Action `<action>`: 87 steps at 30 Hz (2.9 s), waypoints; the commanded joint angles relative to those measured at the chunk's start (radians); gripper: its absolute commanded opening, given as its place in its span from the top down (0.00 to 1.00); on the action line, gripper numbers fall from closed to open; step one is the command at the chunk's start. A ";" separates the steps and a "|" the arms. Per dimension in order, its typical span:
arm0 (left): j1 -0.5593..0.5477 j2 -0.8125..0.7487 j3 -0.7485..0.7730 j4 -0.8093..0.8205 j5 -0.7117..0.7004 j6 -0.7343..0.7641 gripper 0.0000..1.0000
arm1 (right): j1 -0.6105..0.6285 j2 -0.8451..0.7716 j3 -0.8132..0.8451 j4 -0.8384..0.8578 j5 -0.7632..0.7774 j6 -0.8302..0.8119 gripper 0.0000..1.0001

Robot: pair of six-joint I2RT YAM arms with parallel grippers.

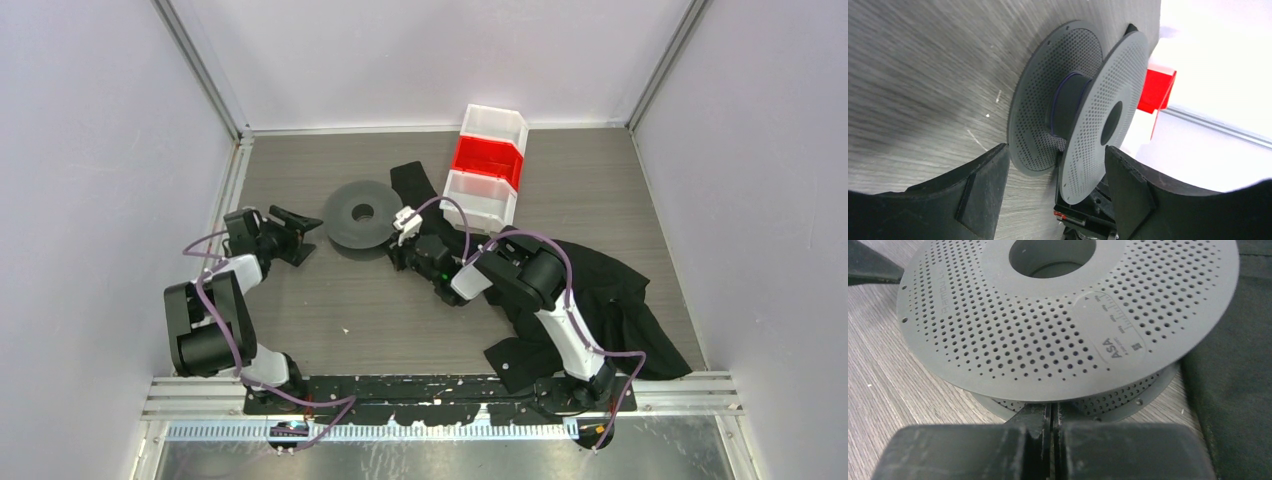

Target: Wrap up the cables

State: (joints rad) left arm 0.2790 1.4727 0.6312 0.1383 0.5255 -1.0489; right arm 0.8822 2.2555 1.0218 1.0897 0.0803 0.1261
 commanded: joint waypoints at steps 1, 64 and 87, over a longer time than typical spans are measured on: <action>-0.001 0.006 -0.007 0.121 0.054 -0.027 0.30 | 0.022 -0.050 0.035 -0.066 -0.001 -0.055 0.99; -0.396 -0.289 0.580 -0.791 -0.403 0.568 0.26 | -0.389 -1.057 0.220 -1.746 0.550 0.318 0.00; -0.556 -0.430 0.496 -0.876 -0.595 0.667 0.29 | -0.400 -1.074 0.149 -1.742 0.572 0.438 0.01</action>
State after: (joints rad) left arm -0.2768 1.0760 1.1290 -0.7574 -0.0353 -0.4015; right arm 0.4824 1.1831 1.1664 -0.6785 0.6270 0.5377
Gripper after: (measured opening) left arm 0.717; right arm 0.996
